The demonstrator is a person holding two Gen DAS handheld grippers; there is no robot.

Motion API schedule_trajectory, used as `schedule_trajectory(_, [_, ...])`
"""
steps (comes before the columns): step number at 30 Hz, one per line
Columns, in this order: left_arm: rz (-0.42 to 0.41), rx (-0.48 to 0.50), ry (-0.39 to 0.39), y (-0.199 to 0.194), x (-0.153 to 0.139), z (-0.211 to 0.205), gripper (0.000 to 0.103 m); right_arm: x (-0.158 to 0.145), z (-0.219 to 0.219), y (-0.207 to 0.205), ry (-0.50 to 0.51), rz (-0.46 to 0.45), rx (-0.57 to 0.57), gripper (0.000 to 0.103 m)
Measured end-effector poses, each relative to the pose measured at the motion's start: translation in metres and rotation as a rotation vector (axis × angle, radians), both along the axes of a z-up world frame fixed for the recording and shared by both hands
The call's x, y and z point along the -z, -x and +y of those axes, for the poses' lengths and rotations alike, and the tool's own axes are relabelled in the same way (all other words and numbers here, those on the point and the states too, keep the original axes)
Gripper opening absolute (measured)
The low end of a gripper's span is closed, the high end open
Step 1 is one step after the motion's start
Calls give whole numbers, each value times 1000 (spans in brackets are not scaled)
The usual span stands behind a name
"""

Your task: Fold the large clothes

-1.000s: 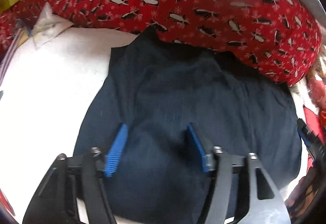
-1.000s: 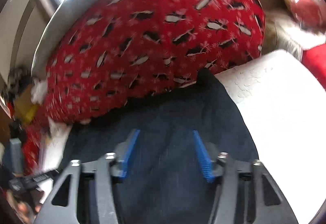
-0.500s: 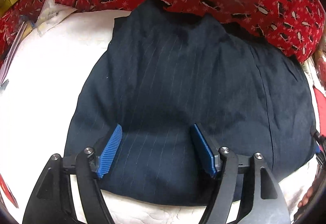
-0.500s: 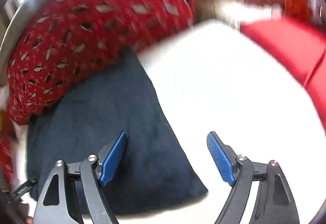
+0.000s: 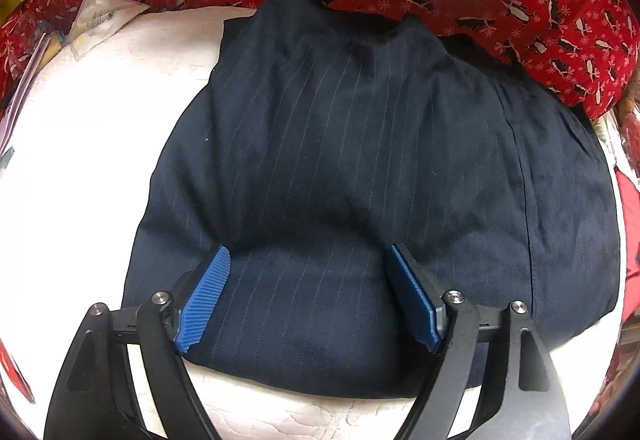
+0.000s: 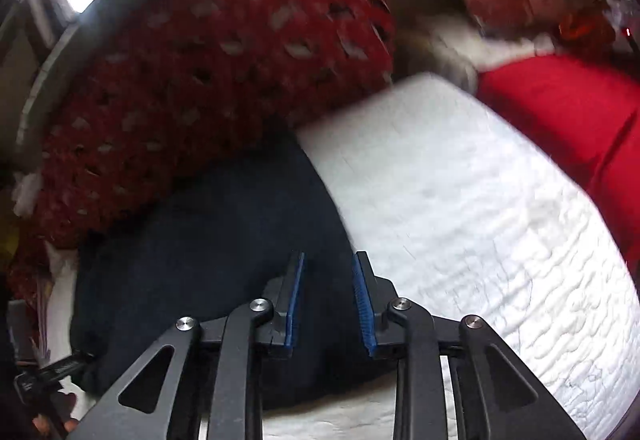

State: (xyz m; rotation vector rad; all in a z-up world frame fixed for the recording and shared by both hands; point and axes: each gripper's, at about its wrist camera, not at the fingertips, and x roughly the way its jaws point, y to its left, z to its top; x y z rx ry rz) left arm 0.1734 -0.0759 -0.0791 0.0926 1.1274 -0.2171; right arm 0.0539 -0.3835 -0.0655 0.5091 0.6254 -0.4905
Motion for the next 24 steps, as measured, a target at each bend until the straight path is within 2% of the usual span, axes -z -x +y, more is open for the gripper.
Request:
schedule_trajectory(2, [-3,-1,-1,1,1,-1,83,-14,10,-17,49,-21,-76,45])
schedule_trajectory(3, [-4,-1,-1,1,1,-1,83,-15,18,-26,60,-20,-108,49])
schedule_trajectory(6, [-2,2,-1,0,1,-1,85,1,42,-51,78,26,-177,51])
schedule_trajectory(10, [4,11,4,-2,3,-1,88,56,52,-79,24,221,-244,59])
schedule_trajectory(12, [16,41,5,-2,0,-1,87,53,63,-78,119,208,-266,64])
schedule_trajectory(13, [20,51,15,-3,-4,1,87,49,65,-80,127,218,-287,68])
schedule_trajectory(14, [11,60,44,-3,-11,5,86,44,64,-79,124,206,-288,66])
schedule_trajectory(17, [-61,31,139,-19,-46,24,86,21,32,-75,55,52,-201,67])
schedule_trajectory(18, [-59,4,170,-33,-56,32,86,17,18,-79,19,29,-169,68])
schedule_trajectory(20, [-37,-41,220,-63,-67,45,86,12,-6,-88,-34,28,-112,68])
schedule_trajectory(22, [-8,-104,217,-97,-72,54,86,15,-34,-101,-60,34,-60,69])
schedule_trajectory(24, [32,-129,245,-124,-71,55,87,11,-49,-116,-81,15,-47,70])
